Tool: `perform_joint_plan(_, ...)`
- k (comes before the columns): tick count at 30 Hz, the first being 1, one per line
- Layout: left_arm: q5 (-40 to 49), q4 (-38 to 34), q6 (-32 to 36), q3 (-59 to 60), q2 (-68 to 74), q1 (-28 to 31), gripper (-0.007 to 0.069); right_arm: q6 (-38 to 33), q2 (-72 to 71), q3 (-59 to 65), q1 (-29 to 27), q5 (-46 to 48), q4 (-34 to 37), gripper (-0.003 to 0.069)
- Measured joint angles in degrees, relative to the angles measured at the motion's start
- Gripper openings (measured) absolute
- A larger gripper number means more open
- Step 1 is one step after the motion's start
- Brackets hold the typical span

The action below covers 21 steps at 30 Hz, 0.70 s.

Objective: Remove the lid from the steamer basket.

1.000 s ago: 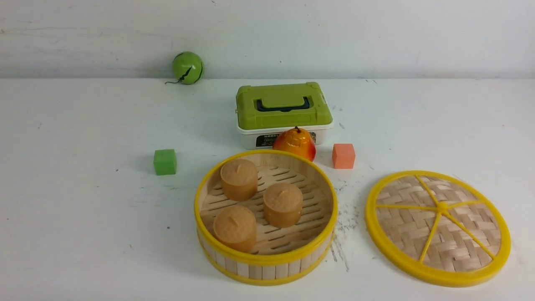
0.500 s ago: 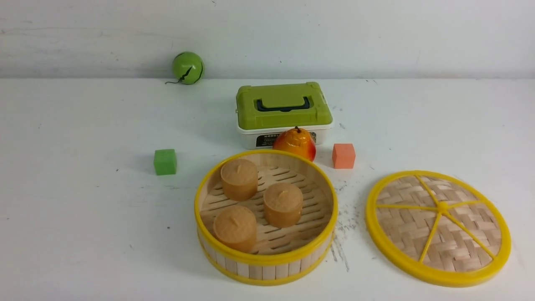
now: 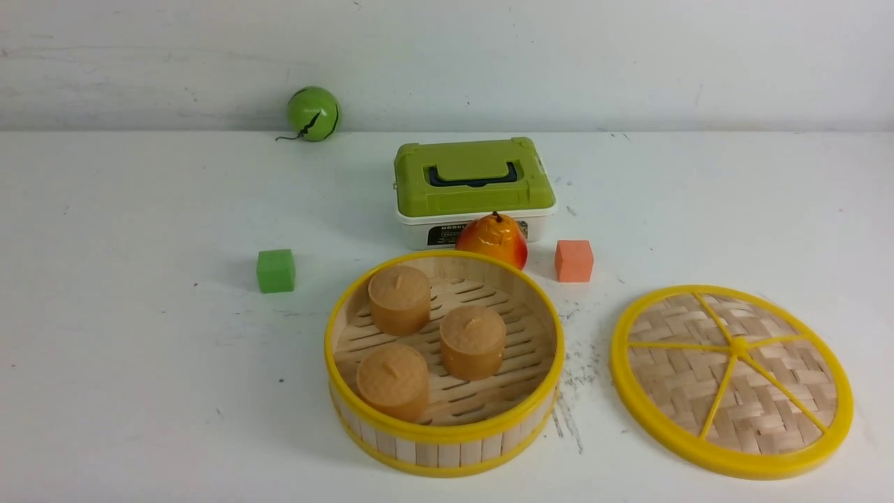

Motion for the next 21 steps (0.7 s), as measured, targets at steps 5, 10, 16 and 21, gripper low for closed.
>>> perform_joint_plan(5,0.0,0.0,0.0,0.0,0.0,0.0,0.0239,0.1,0.0,0.0,0.0,0.1,0.0,-0.0019)
perform_joint_plan(10,0.0,0.0,0.0,0.0,0.0,0.0,0.0239,0.2,0.0,0.0,0.0,0.1,0.0,-0.0019)
perform_joint_plan(16,0.0,0.0,0.0,0.0,0.0,0.0,0.0239,0.2,0.0,0.0,0.0,0.1,0.0,-0.0019)
perform_joint_plan(21,0.0,0.0,0.0,0.0,0.0,0.0,0.0239,0.2,0.0,0.0,0.0,0.1,0.0,-0.0016)
